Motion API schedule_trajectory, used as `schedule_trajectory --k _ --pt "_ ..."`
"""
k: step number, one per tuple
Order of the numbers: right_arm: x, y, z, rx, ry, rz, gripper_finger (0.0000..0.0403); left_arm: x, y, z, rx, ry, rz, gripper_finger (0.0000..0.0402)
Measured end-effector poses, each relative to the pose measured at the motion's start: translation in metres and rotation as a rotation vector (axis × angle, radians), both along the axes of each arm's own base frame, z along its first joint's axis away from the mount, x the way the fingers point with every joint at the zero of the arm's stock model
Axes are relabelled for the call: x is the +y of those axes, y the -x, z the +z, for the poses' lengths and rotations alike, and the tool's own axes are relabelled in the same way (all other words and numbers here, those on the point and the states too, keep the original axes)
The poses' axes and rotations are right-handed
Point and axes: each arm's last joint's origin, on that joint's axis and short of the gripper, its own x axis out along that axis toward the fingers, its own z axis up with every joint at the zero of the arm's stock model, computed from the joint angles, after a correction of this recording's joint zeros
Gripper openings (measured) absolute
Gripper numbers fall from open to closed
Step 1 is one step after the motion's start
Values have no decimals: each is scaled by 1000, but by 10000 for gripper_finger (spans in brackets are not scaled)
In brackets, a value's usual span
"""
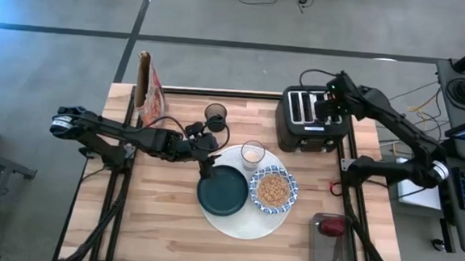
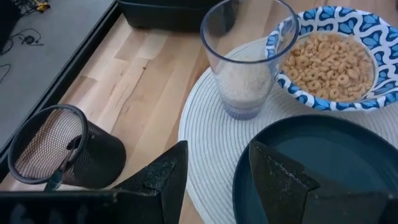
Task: Arrange a breakfast setting
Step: Put the bagel from the toaster on the dark blue plate on the white placemat
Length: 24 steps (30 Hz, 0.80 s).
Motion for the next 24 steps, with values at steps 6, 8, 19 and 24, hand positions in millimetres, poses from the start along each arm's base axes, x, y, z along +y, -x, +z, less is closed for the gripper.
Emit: schedule_trajectory --k 6,8,19,24 --pt "1 0 2 -32 25 -11 178 0 0 0 5 -17 -9 155" --pt "0 -1 2 -49 34 -27 178 0 0 0 8 -24 -15 155" --pt "-8 -6 -2 -46 80 -139 159 0 0 0 22 -38 -27 155" --pt "-9 -8 -4 -47 84 -172 125 1 1 -1 45 -55 -44 155"
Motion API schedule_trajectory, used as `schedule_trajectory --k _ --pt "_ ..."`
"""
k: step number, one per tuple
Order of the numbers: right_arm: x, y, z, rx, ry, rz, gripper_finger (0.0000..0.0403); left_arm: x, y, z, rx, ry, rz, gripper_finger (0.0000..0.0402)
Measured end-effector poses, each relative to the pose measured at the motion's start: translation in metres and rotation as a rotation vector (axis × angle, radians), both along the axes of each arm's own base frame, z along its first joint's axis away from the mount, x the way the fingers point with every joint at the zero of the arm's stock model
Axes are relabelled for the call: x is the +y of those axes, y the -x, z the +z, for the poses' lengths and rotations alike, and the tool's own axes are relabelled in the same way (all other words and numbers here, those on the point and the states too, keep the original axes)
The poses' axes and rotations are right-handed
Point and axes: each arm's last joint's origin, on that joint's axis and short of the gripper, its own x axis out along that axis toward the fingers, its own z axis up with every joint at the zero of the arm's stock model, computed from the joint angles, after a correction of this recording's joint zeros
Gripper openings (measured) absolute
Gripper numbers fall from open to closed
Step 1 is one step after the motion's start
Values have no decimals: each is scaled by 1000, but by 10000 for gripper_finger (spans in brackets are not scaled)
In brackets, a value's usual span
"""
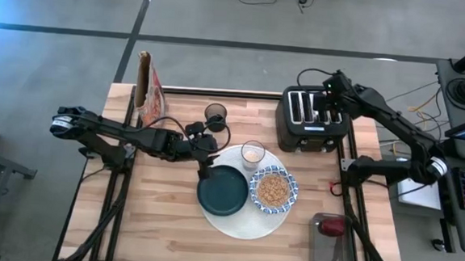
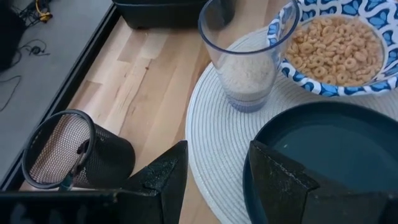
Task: Arrange a breakfast setting
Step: Put the bagel from the toaster on the dark blue plate on the white placemat
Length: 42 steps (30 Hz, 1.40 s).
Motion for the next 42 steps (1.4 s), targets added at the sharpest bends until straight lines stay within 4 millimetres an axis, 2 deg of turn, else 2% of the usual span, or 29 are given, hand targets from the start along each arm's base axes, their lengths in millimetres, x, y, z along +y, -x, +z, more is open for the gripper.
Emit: schedule_trajectory --k 5,17,24,33,42 --pt "-3 -2 -4 16 -1 -32 108 0 1 -1 26 -11 -10 155" --pt "-7 -10 -15 32 -26 -82 118 1 5 -4 78 -31 -27 155" --pt "-8 -14 -19 60 -18 -98 99 1 6 -5 101 -40 -35 155" --pt "-8 -14 -19 59 -23 -85 57 1 6 -5 104 -45 -41 155" --pt "2 -7 -6 12 0 -29 43 1 6 -5 104 -45 -40 155"
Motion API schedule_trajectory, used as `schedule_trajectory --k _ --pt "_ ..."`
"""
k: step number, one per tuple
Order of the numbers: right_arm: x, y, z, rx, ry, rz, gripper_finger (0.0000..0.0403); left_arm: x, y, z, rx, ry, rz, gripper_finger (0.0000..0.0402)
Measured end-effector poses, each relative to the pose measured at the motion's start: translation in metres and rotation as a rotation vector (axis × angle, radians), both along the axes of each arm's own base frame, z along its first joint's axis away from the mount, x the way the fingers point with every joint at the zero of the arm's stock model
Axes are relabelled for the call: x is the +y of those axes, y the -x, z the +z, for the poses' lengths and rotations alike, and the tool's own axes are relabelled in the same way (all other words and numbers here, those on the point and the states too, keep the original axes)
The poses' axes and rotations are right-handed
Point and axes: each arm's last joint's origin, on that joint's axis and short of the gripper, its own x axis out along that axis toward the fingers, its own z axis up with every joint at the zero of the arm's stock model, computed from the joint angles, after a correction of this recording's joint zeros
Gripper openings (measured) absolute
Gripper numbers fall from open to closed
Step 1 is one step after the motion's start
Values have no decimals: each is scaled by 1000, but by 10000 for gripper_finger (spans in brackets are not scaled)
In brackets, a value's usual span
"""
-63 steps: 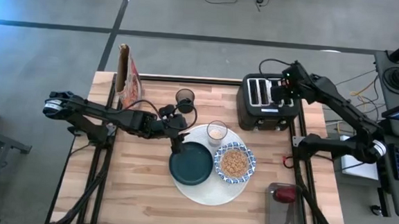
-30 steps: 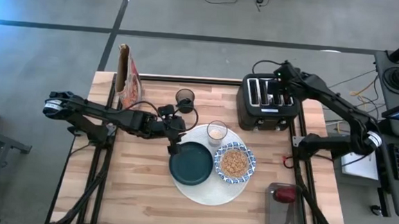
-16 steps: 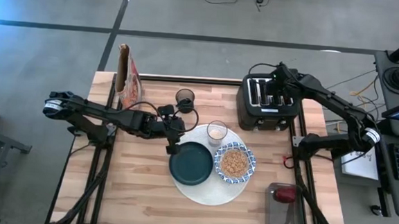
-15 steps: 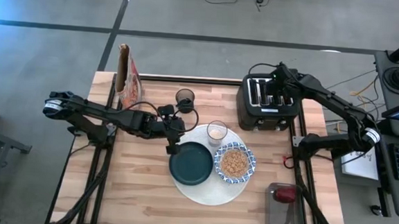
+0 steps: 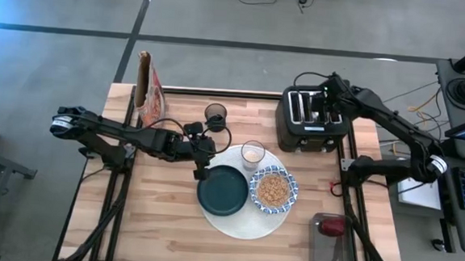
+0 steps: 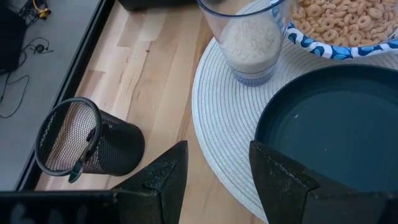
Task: Arrange a breakfast setting
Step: Put the bagel from the toaster on the dark blue plate on the white placemat
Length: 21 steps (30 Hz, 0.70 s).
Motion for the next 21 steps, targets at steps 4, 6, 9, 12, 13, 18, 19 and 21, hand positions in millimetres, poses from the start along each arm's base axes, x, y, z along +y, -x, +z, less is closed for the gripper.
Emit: schedule_trajectory --k 4,6,9,12,13,18,19,21 --pt "6 5 8 -24 34 9 43 0 0 0 -6 10 12 155" --pt "9 7 12 -46 43 15 43 0 0 0 -9 14 17 155" --pt "13 10 20 -83 58 36 43 0 0 0 -14 21 26 155" --pt "15 12 34 -107 96 58 43 0 0 0 -20 30 38 155" --pt "16 12 39 -116 111 61 43 0 0 0 -22 33 41 155" --pt "19 13 70 -175 180 115 43 0 0 0 -30 46 57 155" --pt "19 13 76 -203 185 133 43 0 0 0 -31 48 59 155" --pt "21 11 87 -272 188 183 43 0 0 0 -35 49 68 155"
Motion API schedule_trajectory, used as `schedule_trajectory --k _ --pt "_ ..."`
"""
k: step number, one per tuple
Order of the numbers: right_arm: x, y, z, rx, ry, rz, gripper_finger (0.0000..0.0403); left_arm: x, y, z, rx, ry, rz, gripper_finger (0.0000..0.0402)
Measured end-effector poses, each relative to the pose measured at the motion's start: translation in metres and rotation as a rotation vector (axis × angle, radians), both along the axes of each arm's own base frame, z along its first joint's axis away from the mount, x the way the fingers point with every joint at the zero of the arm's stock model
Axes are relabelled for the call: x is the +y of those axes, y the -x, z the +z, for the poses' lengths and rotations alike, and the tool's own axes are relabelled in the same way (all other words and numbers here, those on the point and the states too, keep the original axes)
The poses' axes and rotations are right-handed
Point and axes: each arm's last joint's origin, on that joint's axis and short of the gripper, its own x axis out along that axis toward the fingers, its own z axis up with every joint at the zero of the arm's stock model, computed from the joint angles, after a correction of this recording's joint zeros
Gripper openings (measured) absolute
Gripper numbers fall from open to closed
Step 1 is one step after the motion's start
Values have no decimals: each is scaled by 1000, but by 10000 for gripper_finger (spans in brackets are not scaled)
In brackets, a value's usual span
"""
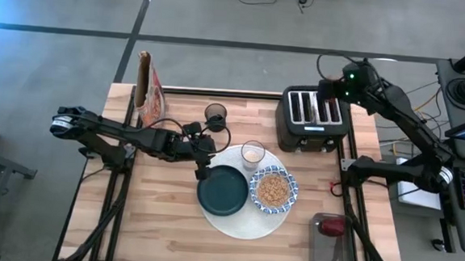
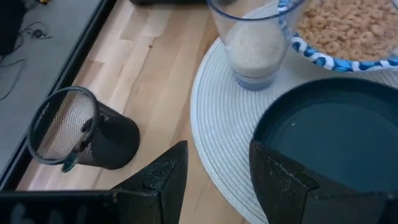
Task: Arrange a breakfast setting
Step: Put the bagel from the toaster on the dark blue plate on the white placemat
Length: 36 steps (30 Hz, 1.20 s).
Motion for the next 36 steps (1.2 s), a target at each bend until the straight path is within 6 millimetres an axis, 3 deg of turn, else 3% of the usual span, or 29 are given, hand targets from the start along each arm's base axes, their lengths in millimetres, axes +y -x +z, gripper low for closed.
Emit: schedule_trajectory --k 9,22,36 --pt "20 -31 22 -242 7 393 43 4 1 1 -46 -43 134 155" --pt "94 -99 17 -363 82 952 43 5 1 2 -93 -40 231 155" --pt "162 -151 -35 -252 223 1382 43 5 3 4 -123 -2 276 155"
